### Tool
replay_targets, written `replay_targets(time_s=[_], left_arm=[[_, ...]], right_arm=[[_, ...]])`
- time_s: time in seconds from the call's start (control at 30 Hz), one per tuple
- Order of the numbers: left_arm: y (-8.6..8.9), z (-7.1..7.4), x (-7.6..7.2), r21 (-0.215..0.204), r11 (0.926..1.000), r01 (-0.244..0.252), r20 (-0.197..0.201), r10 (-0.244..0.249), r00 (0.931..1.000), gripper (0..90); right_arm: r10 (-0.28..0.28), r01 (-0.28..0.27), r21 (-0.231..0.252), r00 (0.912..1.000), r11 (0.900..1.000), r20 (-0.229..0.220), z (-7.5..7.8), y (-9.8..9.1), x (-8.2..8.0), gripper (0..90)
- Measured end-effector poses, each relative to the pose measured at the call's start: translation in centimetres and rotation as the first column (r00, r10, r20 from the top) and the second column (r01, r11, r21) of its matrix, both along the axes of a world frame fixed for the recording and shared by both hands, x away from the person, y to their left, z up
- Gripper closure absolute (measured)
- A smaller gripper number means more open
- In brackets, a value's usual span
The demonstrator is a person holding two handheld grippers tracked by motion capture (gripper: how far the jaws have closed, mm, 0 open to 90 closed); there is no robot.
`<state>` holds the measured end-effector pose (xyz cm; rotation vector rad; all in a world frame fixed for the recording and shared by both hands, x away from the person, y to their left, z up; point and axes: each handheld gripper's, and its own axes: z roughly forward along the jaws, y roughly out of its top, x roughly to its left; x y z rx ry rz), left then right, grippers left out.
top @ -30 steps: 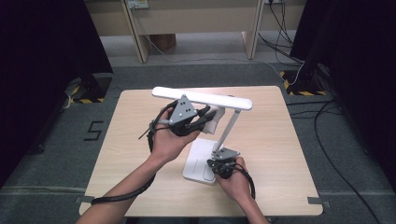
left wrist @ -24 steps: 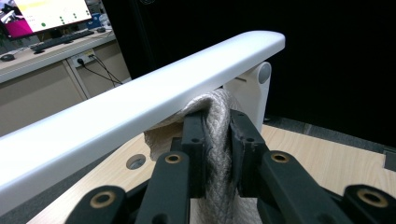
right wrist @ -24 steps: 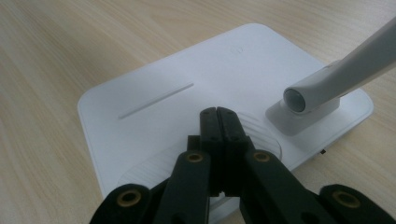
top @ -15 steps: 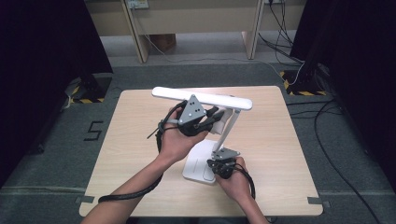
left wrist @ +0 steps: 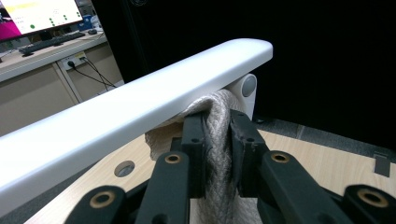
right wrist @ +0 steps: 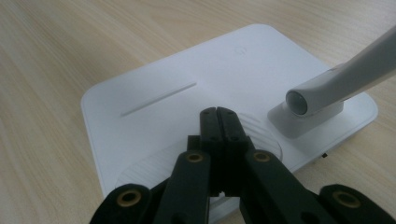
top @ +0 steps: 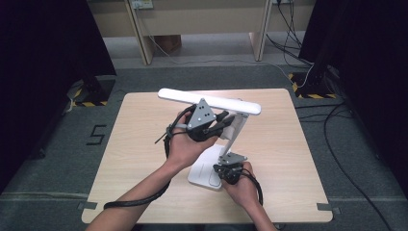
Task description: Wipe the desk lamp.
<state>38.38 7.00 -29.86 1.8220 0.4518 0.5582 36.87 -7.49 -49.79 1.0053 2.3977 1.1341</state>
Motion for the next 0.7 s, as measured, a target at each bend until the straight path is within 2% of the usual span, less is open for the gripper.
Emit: replay_targets(time_s=[0.3, 0.7], left_arm=[[-0.6, -0.5, -0.1, 0.001, 0.9999, 0.013, -0.004, -0.013, 0.9999, 77.6], [-1.3, -1.8, 0.0, 0.005, 0.9997, 0.023, -0.031, -0.023, 0.9992, 77.5]], right_arm=[[0.001, -0.001, 0.0, 1.0, 1.0, 0.0, 0.0, 0.0, 0.0, 90.0], [0.002, -0.002, -0.002, 1.0, 1.0, 0.001, 0.0, 0.0, 0.0, 90.0]])
